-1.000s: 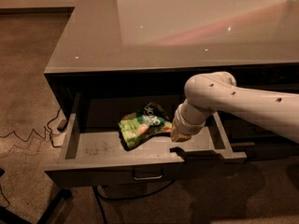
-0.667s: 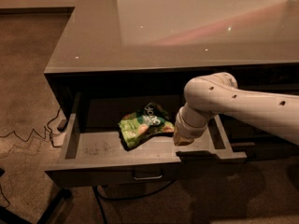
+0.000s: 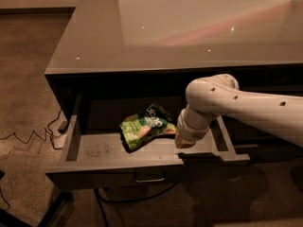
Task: Open top drawer
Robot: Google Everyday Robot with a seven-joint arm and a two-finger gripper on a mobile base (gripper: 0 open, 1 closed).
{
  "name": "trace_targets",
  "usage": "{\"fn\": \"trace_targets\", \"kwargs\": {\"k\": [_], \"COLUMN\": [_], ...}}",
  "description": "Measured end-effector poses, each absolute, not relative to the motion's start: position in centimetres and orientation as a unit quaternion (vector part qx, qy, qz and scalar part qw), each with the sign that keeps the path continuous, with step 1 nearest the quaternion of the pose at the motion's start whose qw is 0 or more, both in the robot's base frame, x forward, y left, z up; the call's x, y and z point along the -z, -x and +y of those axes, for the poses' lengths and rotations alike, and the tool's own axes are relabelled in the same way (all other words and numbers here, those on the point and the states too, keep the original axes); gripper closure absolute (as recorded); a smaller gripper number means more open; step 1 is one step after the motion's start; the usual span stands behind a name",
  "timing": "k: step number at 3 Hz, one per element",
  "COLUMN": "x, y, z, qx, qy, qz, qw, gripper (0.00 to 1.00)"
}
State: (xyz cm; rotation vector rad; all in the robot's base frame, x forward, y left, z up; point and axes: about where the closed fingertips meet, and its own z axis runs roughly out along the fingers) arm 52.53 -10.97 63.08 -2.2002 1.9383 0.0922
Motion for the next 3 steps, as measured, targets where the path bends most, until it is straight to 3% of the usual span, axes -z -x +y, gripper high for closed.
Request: {"fn": "trace_targets", "kwargs": {"k": [3], "x": [-62.0], "y": [-45.2], "z": [-12.4], "qx": [-0.038], "qy": [0.752], "qz": [0.655], "qw": [0.064], "gripper": [1.0]}}
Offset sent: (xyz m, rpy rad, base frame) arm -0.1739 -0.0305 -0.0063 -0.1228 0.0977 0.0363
